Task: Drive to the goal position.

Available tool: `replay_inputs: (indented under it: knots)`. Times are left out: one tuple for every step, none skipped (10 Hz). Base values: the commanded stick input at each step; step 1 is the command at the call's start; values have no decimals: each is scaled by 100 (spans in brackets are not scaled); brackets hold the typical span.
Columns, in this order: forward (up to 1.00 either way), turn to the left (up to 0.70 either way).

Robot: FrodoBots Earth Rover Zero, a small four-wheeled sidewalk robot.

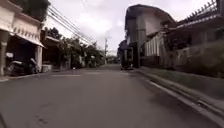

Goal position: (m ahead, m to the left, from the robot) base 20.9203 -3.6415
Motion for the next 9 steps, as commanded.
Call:
replay_inputs:
  knots:
    - [70, 0]
    - [70, 0]
    - [70, 0]
    - [70, 0]
    - [70, 0]
    - [70, 0]
    - [70, 0]
    - [70, 0]
    - [70, 0]
